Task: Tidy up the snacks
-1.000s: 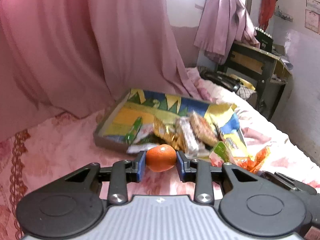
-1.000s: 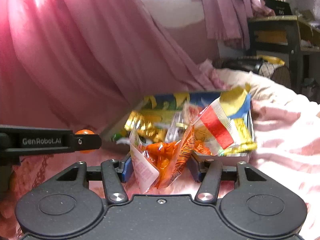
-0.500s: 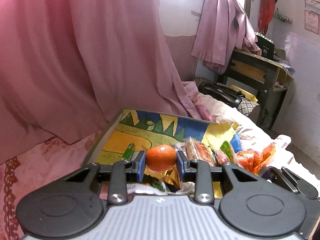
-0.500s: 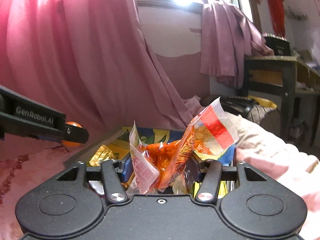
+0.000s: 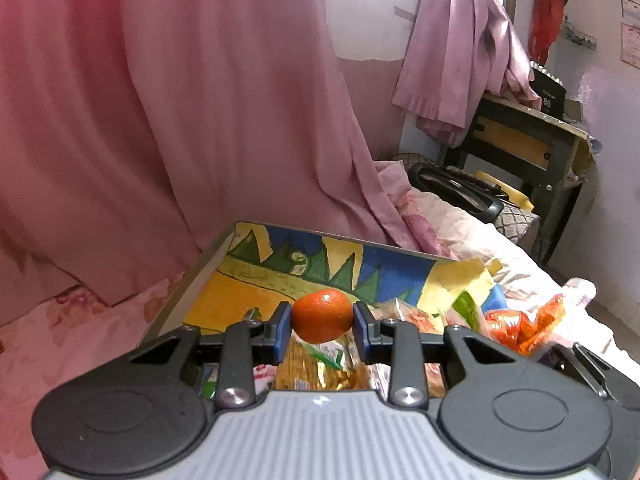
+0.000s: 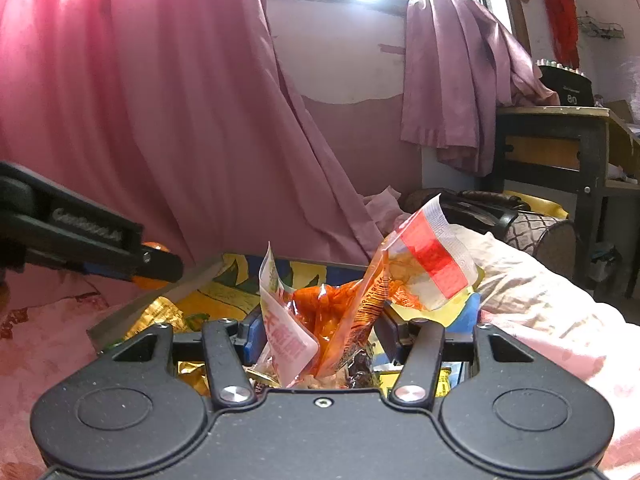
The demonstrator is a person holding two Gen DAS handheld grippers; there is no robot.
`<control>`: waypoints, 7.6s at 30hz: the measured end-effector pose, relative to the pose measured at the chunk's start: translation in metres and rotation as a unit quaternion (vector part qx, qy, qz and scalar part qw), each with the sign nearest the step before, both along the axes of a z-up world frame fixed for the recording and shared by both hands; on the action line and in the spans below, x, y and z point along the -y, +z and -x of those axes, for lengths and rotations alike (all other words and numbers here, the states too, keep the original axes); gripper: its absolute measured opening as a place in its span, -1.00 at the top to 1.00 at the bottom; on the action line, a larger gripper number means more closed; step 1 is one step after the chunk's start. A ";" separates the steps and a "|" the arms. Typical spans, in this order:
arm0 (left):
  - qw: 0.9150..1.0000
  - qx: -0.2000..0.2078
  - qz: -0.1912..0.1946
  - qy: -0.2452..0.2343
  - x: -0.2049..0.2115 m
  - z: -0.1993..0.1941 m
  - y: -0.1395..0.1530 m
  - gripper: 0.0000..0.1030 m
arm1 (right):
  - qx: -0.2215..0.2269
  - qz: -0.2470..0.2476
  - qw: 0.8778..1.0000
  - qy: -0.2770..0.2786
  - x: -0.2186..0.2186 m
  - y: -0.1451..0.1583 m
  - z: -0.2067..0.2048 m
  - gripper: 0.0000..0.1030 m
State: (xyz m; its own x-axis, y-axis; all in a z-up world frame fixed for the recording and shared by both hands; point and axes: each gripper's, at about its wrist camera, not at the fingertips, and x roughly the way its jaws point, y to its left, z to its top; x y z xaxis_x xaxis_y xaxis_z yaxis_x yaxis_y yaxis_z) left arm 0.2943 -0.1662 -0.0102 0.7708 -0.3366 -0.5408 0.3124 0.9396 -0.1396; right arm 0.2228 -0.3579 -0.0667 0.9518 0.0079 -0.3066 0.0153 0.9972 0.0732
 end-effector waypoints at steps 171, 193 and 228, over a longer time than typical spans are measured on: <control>0.998 0.017 0.011 0.056 -0.053 0.069 -0.006 -0.99 | 0.012 -0.009 0.995 -0.098 -0.003 0.026 0.087 -0.99; 0.994 0.093 -0.019 0.060 -0.091 0.152 0.006 -0.99 | 0.046 -0.015 0.994 -0.094 -0.043 0.044 0.159 -0.99; 0.995 0.093 -0.029 0.004 -0.153 0.232 0.008 -0.99 | 0.064 -0.019 0.990 -0.127 -0.093 0.041 0.257 -0.99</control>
